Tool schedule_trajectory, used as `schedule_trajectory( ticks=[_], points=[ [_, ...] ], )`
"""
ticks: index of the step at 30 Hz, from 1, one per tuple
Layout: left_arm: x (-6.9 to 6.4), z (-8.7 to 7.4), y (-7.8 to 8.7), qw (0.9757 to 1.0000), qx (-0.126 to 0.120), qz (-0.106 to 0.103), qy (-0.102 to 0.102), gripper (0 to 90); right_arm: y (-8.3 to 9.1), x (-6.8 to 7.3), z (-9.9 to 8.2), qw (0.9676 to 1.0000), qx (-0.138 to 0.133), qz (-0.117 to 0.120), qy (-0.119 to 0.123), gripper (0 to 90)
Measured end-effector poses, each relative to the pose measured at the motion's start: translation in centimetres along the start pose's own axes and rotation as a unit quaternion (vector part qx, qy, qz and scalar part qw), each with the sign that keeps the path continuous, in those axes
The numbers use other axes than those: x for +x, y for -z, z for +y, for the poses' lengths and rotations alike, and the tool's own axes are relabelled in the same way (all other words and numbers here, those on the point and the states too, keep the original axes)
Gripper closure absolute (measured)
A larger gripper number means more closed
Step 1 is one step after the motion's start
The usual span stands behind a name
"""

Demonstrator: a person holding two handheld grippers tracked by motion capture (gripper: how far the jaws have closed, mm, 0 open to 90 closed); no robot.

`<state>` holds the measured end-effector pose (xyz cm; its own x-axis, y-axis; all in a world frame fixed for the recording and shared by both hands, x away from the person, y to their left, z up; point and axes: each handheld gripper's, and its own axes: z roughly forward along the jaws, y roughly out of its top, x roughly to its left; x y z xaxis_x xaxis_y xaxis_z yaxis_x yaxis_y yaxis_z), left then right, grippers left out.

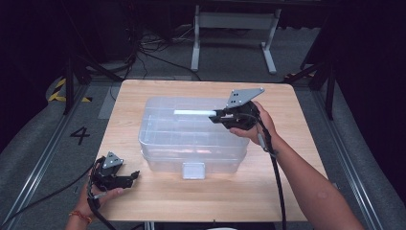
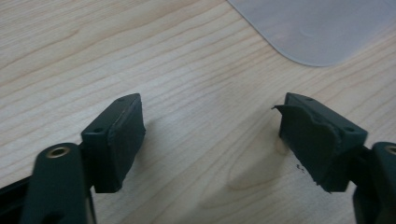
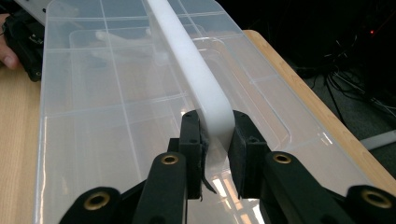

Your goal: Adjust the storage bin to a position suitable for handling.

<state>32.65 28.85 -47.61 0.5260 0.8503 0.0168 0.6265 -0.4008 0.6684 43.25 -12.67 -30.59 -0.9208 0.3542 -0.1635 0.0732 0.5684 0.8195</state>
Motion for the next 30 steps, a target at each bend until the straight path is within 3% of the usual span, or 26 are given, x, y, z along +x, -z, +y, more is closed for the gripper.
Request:
schedule_trajectory(
  ticks=[2,5,9,11,15,18,21,26,30],
  points=[
    [-0.1,0.6,0.4,0.9999,-0.008,0.011,-0.005,25.8,0.0,-0.2,0.1,1.0000,0.002,0.004,0.004,77.2],
    [-0.4,1.3,1.7,0.9990,-0.042,0.006,-0.009,29.2,0.1,-0.4,0.2,1.0000,0.004,0.008,-0.001,77.2],
    [-0.8,1.8,3.1,0.9974,-0.070,0.008,-0.016,34.6,0.1,-0.7,0.3,0.9999,-0.004,0.009,-0.014,77.1],
    [-1.1,2.2,3.8,0.9955,-0.093,-0.005,-0.018,35.0,0.1,-0.9,0.3,0.9998,-0.008,0.010,-0.013,77.1],
    [-1.5,3.4,4.7,0.9930,-0.115,-0.012,-0.022,36.8,0.2,-1.3,0.5,0.9997,-0.009,0.016,-0.017,77.0],
    [-1.9,4.1,5.1,0.9915,-0.123,-0.027,-0.031,39.8,0.2,-1.5,0.8,0.9996,-0.006,0.017,-0.023,76.8],
    [-2.4,4.6,5.2,0.9915,-0.123,-0.033,-0.025,41.9,0.2,-1.7,0.9,0.9994,-0.009,0.018,-0.028,76.6],
    [-3.2,5.4,5.4,0.9888,-0.134,-0.054,-0.037,46.2,0.2,-1.9,0.9,0.9993,-0.009,0.021,-0.030,76.6],
    [-3.7,5.9,5.3,0.9880,-0.132,-0.064,-0.047,57.0,0.3,-2.0,1.2,0.9993,-0.005,0.018,-0.032,76.3]
  ],
)
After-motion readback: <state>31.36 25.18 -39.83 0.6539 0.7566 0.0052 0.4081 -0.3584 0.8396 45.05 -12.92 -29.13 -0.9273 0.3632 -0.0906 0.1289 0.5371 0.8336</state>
